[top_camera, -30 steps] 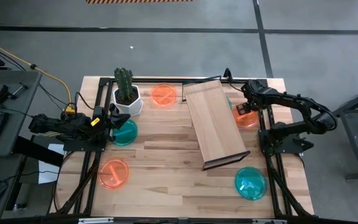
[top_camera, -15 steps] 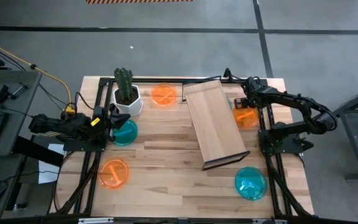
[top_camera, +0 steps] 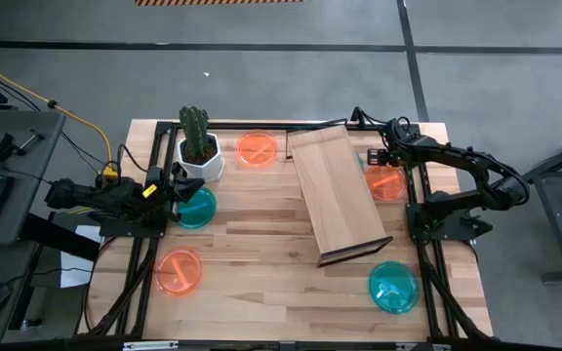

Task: Place and stack plates onto a shelf
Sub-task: Put the top right orange plate on the shelf

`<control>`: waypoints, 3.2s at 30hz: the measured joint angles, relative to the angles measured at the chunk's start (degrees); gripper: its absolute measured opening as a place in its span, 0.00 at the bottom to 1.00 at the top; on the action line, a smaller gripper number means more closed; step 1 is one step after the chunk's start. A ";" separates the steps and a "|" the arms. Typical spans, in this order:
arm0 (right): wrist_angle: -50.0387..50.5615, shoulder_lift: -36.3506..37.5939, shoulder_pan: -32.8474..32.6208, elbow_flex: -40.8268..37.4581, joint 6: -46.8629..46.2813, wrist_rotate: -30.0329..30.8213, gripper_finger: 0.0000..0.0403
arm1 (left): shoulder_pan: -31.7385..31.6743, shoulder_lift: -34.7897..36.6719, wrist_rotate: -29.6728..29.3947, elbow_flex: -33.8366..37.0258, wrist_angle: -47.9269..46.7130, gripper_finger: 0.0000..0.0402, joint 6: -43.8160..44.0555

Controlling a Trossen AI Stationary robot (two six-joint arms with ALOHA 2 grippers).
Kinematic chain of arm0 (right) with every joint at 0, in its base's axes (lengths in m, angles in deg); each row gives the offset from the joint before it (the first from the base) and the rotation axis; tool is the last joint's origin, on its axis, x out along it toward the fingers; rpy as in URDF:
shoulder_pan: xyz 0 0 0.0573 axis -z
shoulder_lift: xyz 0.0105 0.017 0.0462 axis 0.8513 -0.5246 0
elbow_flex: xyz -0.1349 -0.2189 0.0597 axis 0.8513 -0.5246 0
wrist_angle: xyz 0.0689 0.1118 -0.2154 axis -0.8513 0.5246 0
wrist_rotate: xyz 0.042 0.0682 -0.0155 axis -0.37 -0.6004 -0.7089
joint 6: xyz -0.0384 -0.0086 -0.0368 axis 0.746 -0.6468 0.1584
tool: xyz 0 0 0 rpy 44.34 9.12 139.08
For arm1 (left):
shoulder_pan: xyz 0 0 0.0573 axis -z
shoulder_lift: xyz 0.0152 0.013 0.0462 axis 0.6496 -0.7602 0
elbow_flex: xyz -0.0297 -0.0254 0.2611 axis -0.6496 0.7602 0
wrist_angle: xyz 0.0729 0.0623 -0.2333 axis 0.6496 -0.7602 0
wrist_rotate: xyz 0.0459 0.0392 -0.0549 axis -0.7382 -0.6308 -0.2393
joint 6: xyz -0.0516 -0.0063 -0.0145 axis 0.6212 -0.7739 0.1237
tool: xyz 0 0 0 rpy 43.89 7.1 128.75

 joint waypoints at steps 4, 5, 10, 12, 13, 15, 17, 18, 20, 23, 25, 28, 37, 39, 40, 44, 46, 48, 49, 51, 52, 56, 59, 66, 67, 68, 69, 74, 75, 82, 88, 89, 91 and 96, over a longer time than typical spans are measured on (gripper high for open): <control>-0.06 0.00 0.01 0.00 0.11 -1.82 0.40 | -0.01 0.02 0.00 0.00 0.14 0.00 0.00; -0.36 0.00 -0.05 0.00 0.17 -3.69 0.40 | 0.00 0.01 0.00 0.00 0.14 0.00 0.00; -0.87 0.13 -0.09 0.00 0.12 -5.31 0.40 | -0.01 0.01 0.00 0.00 0.14 0.00 -0.48; -0.89 0.24 -0.07 0.00 0.16 -5.57 0.40 | 0.00 0.02 0.00 0.00 0.10 0.00 -0.47; -0.77 0.24 -0.07 0.00 0.21 -5.80 0.40 | 0.00 0.01 0.00 0.00 0.10 0.00 -0.48; -0.82 0.24 -0.22 0.00 0.66 -9.01 0.40 | -0.01 0.02 0.00 0.00 0.10 0.00 -0.48; -2.02 0.24 -0.97 0.00 0.86 -15.89 0.40 | 0.01 0.02 0.00 0.00 0.12 0.00 -0.48; -3.01 0.27 -1.55 0.00 1.03 -19.91 0.40 | -0.01 0.02 -0.02 0.00 0.12 0.00 -0.49; -4.32 0.80 -2.87 0.00 1.66 -25.28 0.40 | 0.01 0.02 -0.41 0.00 0.12 0.00 -0.50; -3.38 2.00 -4.92 1.97 0.20 -23.91 0.40 | -0.01 0.01 -0.54 0.00 0.12 0.00 -0.55; -1.51 2.99 -6.66 4.25 0.30 -21.61 0.40 | 0.00 0.02 -0.59 0.00 0.11 0.00 -0.55; 5.18 3.92 -9.69 7.64 0.60 -16.33 0.40 | -0.01 0.02 -0.61 0.00 0.07 0.00 -0.55; 24.95 4.37 -16.62 15.78 -1.16 -2.13 0.40 | 0.01 0.02 0.09 0.00 -0.08 0.00 -0.38; 28.91 4.35 -18.60 15.68 -3.26 0.45 0.40 | 0.01 0.02 0.11 0.00 -0.31 0.00 0.40; 30.18 4.36 -19.75 15.41 -4.63 1.97 0.40 | 0.01 0.02 0.09 0.00 -0.49 0.00 0.80; 32.51 4.35 -24.55 12.35 -9.64 4.65 0.40 | 0.01 0.02 0.11 0.00 -1.01 0.00 1.04; 31.84 4.34 -26.57 10.48 -11.21 4.70 0.40 | 0.01 0.02 0.11 0.00 -1.13 0.00 1.05; 31.74 4.33 -28.35 8.91 -12.82 4.72 0.40 | 0.01 0.02 0.09 0.00 -1.15 0.00 1.05; 31.66 4.40 -29.18 8.35 -13.52 4.76 0.40 | 0.01 0.02 0.11 0.00 -1.15 0.00 1.09; 31.59 4.66 -30.65 7.24 -14.86 4.79 0.40 | 0.01 0.02 0.10 0.00 -1.13 0.00 1.08; 31.65 4.81 -31.34 6.76 -15.76 4.88 0.40 | 0.01 0.02 0.11 0.00 -1.13 0.00 1.07; 31.58 5.88 -33.79 4.62 -19.14 5.60 0.40 | 0.01 0.02 0.09 0.00 -1.15 0.00 1.09; 31.24 7.29 -35.57 2.37 -21.41 5.62 0.40 | 0.01 0.02 0.10 0.00 -1.24 0.00 1.12; 29.23 12.95 -39.33 -1.66 -24.90 5.13 0.40 | 0.01 0.02 0.09 0.00 -1.28 0.00 1.16; 28.78 13.92 -39.88 -1.93 -24.81 4.88 0.40 | 0.01 0.02 0.09 0.00 -1.28 0.00 1.14; 28.58 14.83 -40.47 -2.06 -24.35 4.50 0.40 | 0.01 0.02 0.09 0.00 -1.28 0.00 1.16; 28.41 15.67 -41.12 -2.05 -23.89 4.44 0.40 | 0.01 0.02 0.09 0.00 -1.28 0.00 1.29; 26.32 19.12 -44.51 -2.05 -22.64 4.08 0.40 | 0.01 0.02 0.09 0.00 -1.28 0.00 2.17; 26.00 19.43 -45.07 -2.05 -22.45 3.88 0.40 | 0.01 0.02 0.09 0.00 -1.28 0.00 2.14; 26.39 19.52 -47.54 -2.05 -23.27 4.52 0.40 | 0.01 0.02 0.09 0.00 -1.28 0.00 2.51; 26.43 16.92 -47.76 -2.05 -23.82 5.49 0.40 | 0.01 0.01 0.09 0.00 -1.29 0.00 2.58; 26.46 15.79 -47.76 -2.05 -23.82 5.49 0.40 | 0.01 0.02 0.09 0.00 -1.30 0.00 2.60; 26.45 13.16 -47.76 -2.05 -23.82 5.55 0.40 | 0.01 0.02 0.09 0.00 -1.30 0.00 2.60; 24.01 7.29 -47.77 -2.05 -21.78 5.70 0.40 | 0.01 0.02 0.09 0.00 -1.30 0.00 2.59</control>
